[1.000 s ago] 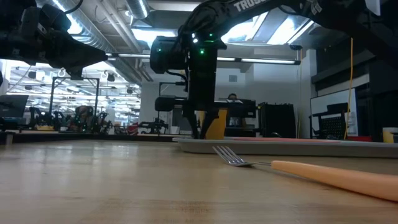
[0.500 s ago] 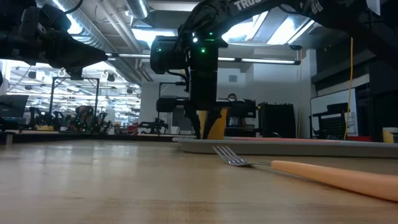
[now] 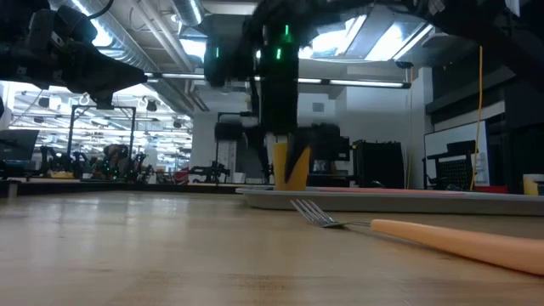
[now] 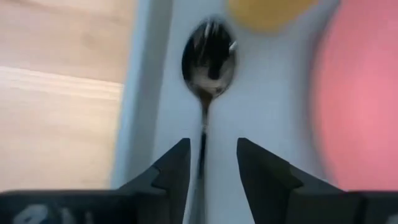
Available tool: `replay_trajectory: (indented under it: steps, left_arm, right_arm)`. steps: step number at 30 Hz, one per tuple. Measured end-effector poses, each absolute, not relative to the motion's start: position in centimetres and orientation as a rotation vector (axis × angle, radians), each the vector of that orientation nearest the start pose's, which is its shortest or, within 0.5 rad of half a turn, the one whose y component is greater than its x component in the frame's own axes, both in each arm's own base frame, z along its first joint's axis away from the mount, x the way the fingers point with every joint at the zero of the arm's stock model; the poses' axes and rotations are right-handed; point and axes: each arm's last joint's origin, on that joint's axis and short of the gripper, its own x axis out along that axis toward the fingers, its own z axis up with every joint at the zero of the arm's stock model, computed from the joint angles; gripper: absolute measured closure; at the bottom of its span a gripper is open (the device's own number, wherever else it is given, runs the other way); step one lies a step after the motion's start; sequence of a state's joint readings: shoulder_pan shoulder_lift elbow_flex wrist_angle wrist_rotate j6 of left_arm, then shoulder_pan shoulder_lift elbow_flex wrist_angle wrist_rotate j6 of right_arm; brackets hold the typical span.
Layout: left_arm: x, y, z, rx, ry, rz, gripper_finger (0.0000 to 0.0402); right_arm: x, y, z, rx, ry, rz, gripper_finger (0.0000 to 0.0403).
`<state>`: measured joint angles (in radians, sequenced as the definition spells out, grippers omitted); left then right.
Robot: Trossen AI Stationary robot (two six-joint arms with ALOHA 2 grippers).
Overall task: Pick and place plate/cup/fork/spoon on tray
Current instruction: Put the yellow fork on the gray tray to the right of the black spoon
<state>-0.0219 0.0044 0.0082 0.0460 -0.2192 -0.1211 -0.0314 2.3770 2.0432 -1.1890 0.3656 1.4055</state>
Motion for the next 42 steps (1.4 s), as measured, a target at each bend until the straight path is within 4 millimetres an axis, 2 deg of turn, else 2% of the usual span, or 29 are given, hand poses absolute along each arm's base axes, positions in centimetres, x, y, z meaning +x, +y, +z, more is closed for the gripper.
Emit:
replay_trajectory:
  steps: [2,5,8,11,14,15,17,20,24,28,31,36,39,42]
  left_arm:
    - [9.7,0.4,17.0,-0.127,-0.062,0.194,0.0360]
    - [9.7,0.4,17.0,-0.127,-0.061,0.194,0.0360]
    - [9.7,0.4,17.0,-0.127,-0.062,0.194,0.0360]
    - [9.7,0.4,17.0,-0.127,-0.061,0.194,0.0360]
    - [9.7,0.4,17.0,-0.127,-0.061,0.194,0.0360]
    - [9.7,0.4,17.0,-0.127,-0.061,0.194,0.0360]
    - [9.7,0.4,17.0,-0.127,-0.061,0.194,0.0360]
    - [9.7,0.4,17.0,-0.127,-0.061,0.194,0.0360]
    - [9.7,0.4,17.0,-0.127,-0.061,0.194,0.0360]
    - [9.7,0.4,17.0,-0.127,-0.061,0.194,0.0360]
    - [9.7,0.4,17.0,-0.127,-0.061,0.194,0.0360]
    - [9.7,0.4,17.0,-0.127,-0.061,0.194,0.0360]
    - [9.7,0.4,17.0,-0.127,-0.061,0.194,0.0360]
    - [9.7,0.4,17.0,-0.127,-0.061,0.194,0.0360]
  right_arm:
    - [46.3,-1.4,19.2,0.800,0.952,-1.260,0.0266]
    - [45.9,1.8,22.3,0.662,0.915,-1.191,0.0269]
    - [45.5,6.0,24.5,0.507,0.911,-1.083,0.0272]
    - [43.8,9.6,26.5,0.393,0.935,-1.055,0.0272]
    - [42.6,12.7,27.4,0.298,0.842,-1.035,0.0273]
    - [42.1,13.6,27.9,0.213,0.806,-1.014,0.0273]
    - [40.9,15.1,29.7,0.058,0.703,-0.978,0.0273]
    - [39.1,16.8,32.4,-0.057,0.538,-0.958,0.0273]
    - [37.8,18.2,33.8,-0.015,0.478,-0.918,0.0273]
    - [37.4,19.5,33.7,0.086,0.483,-0.881,0.0273]
    - [37.6,20.2,32.8,0.167,0.536,-0.855,0.0273]
    - [38.8,21.2,29.2,0.221,0.715,-0.838,0.0273]
    - [39.3,21.1,27.2,0.185,0.790,-0.878,0.0273]
    - [40.0,20.5,25.8,0.268,0.812,-0.933,0.0273]
